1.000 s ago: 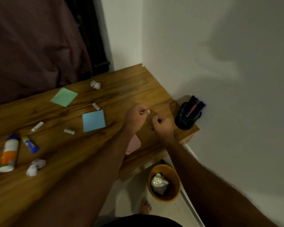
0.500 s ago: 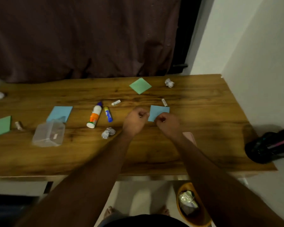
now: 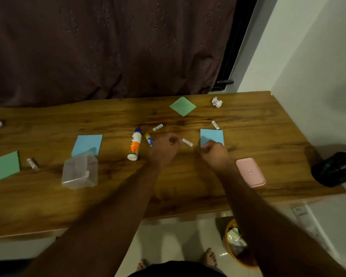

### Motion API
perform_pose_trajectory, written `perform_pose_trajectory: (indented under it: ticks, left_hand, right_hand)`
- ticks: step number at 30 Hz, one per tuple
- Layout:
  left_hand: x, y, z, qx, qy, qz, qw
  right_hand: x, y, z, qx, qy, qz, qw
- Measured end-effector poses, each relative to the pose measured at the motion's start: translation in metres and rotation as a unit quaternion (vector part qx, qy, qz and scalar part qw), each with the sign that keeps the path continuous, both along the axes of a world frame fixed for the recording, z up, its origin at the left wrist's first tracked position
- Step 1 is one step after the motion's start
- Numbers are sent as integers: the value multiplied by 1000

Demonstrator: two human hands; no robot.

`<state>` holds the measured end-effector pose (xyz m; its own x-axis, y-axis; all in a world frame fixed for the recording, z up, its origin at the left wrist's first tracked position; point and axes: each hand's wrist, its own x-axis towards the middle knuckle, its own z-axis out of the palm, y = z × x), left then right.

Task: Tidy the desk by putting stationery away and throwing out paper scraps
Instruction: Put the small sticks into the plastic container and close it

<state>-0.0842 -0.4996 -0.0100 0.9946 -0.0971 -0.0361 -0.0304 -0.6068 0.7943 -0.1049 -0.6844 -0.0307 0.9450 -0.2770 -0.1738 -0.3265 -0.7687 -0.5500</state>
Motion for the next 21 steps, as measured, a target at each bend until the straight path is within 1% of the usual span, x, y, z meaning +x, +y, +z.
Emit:
perform_pose_trajectory:
  ticks: [3,5,9,12,14,17,19,21]
  left_hand:
    - [1,30,5,-30,-14,12,999]
    - [1,61,12,-30,-24,35,999]
    - [1,132,24,30,-48,109,992]
    - [-4,188,27,106,-42,197,974]
    - [-9,219,25,165,-8,229,959]
    - [-21,245,21,236,99,231,939]
    - [-27,251,16,238,143,235,931]
    - [-30,252,11,228,168,242,928]
  right_hand:
    - [-3,41,3,32,-11,8,999]
    - [1,76,6,40,-16,31,999]
    - [8,148,12,40,-35,92,994]
    - [9,200,17,58,-50,147,986]
    - [10,227,16,71,-53,166,982]
    - [11,256,12,83,-38,194,977]
    - [10,268,9,94,-20,211,973]
    - [8,279,5,110,-2,211,971]
